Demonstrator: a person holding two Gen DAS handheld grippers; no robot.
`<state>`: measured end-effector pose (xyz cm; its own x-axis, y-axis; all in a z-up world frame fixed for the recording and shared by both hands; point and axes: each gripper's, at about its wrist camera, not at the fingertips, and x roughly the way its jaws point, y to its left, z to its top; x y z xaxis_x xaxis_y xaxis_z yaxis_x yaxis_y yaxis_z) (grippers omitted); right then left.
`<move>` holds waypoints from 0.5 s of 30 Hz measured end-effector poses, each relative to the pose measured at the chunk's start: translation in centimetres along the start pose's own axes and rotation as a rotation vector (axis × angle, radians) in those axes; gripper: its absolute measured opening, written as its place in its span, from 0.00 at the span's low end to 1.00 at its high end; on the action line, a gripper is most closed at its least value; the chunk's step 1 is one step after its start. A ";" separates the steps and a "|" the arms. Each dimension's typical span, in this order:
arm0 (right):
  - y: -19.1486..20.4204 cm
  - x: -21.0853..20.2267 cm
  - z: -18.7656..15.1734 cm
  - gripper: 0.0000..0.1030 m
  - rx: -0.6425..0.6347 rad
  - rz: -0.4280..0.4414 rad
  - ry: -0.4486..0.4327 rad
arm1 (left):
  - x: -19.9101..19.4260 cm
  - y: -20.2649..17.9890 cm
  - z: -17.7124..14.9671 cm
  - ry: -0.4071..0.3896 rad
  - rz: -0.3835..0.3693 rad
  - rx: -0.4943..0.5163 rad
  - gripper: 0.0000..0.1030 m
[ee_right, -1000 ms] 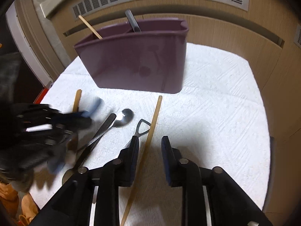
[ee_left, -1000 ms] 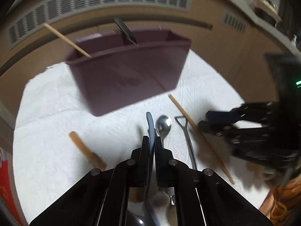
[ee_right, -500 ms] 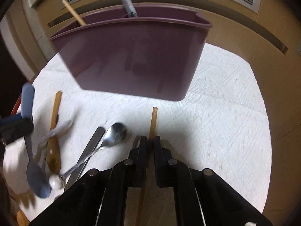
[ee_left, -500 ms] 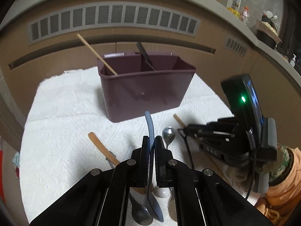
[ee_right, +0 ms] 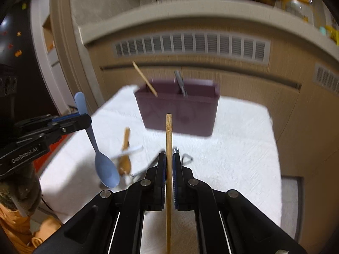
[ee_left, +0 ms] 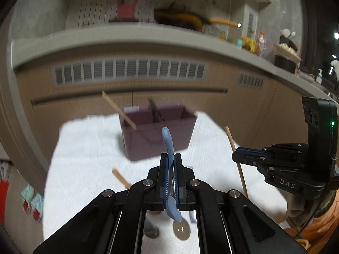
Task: Organize utensils
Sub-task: 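Lift the blue-grey spoon and chopstick with both grippers over the caddy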
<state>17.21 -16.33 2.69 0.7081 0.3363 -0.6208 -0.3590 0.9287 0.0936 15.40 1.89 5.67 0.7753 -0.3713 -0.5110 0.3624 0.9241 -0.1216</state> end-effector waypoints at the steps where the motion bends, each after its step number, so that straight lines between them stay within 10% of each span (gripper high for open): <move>1: -0.2 -0.4 0.9 0.06 0.001 0.001 -0.023 | -0.8 -0.4 0.9 -0.028 0.002 0.016 0.05; 15: 1.5 -8.2 17.0 0.06 -0.111 -0.039 -0.570 | -4.2 -0.4 14.5 -0.370 0.070 0.137 0.05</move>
<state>21.18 -15.10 21.15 0.9267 0.3617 -0.1019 -0.3657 0.9305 -0.0226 19.53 1.74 20.18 0.9255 -0.3385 -0.1699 0.3482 0.9370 0.0297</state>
